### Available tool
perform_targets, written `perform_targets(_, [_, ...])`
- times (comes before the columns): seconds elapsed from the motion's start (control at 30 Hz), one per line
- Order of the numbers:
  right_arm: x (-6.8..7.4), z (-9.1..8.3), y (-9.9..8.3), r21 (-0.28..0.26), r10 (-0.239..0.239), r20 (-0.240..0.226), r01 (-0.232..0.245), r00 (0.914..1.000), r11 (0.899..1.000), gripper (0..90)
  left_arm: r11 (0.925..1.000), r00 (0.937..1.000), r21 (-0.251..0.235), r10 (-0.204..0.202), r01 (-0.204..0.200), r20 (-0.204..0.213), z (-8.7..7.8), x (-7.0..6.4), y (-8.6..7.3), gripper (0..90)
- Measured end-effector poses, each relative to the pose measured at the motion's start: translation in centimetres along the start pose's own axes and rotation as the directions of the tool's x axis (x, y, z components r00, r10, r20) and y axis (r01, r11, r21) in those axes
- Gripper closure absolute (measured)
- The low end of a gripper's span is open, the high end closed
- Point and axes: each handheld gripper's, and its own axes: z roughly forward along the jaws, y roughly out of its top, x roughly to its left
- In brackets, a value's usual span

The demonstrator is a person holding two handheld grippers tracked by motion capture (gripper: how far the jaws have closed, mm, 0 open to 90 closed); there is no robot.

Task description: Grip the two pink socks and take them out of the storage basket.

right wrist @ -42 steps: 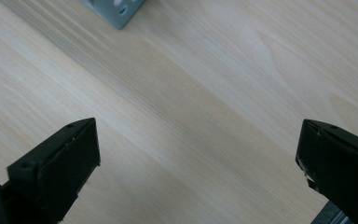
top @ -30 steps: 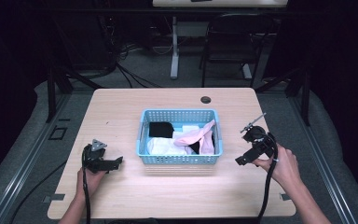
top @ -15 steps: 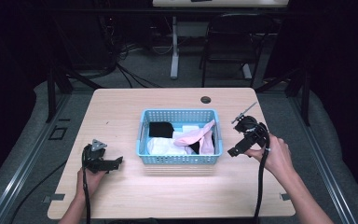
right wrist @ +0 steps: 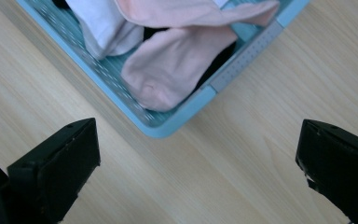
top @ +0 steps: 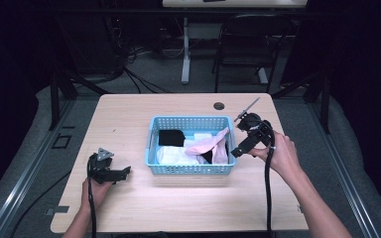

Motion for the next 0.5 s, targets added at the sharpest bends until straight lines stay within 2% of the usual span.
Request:
perform_targets(0.03, [0.2, 0.1, 0.9, 0.0, -0.013, -0.006, 0.013, 0.9999, 1.0, 0.0, 1.0, 1.0, 0.0, 0.0, 0.0, 0.0, 0.0, 0.0, 0.0, 6.5])
perform_targets(0.17, [0.6, 0.6, 1.9, 0.0, -0.019, -0.016, 0.019, 0.9997, 1.0, 0.0, 1.0, 1.0, 0.0, 0.0, 0.0, 0.0, 0.0, 0.0, 0.0, 6.5])
perform_targets(0.27, [1.1, 1.3, 3.3, 0.009, -0.043, -0.025, 0.044, 0.9987, 0.999, 0.0, 1.0, 1.0, 0.0, 0.0, 0.0, 0.001, 0.0, 0.0, 0.0, 6.5])
perform_targets(0.5, [1.9, 3.4, 5.6, 0.024, -0.058, -0.061, 0.06, 0.9964, 0.998, 0.0, 1.0, 1.0, 0.003, 0.003, -0.003, 0.003, 0.0, 0.0, 0.0, 6.5])
